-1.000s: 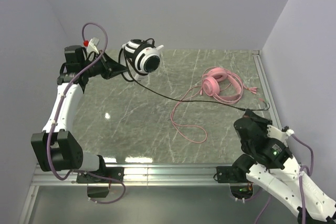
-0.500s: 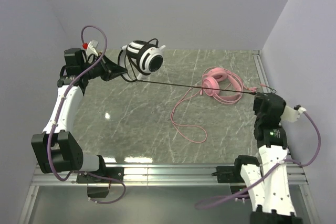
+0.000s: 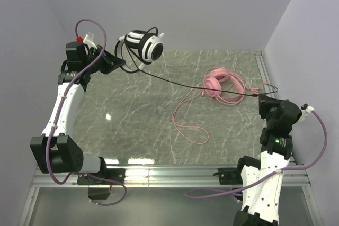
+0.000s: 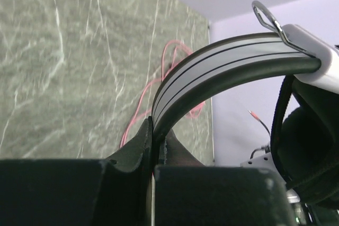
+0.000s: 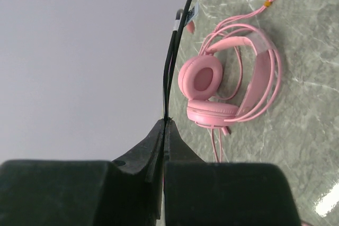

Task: Wrap the headphones

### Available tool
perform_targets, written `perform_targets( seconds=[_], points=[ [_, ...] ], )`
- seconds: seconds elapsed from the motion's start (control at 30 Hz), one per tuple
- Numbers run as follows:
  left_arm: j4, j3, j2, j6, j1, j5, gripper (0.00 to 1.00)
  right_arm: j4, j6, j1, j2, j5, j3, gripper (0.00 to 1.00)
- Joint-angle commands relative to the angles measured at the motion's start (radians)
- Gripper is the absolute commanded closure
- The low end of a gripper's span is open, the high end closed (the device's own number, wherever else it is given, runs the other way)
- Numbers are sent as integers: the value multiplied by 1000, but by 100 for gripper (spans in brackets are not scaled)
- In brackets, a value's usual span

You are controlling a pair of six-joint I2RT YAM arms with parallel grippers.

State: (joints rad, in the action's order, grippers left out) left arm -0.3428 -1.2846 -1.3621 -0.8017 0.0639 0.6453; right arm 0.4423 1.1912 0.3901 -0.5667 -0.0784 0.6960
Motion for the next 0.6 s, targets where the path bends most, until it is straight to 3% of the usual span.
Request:
perform_targets(
  seconds=[0.0,0.57],
  points=[
    [80,-91,-9,-60,-41,-105,100,-11,-33,10,4,-69,45,100],
    [79,-208,-169,-134,-115,-490,100,58,-53,12,-5,-109,155,100]
  ],
)
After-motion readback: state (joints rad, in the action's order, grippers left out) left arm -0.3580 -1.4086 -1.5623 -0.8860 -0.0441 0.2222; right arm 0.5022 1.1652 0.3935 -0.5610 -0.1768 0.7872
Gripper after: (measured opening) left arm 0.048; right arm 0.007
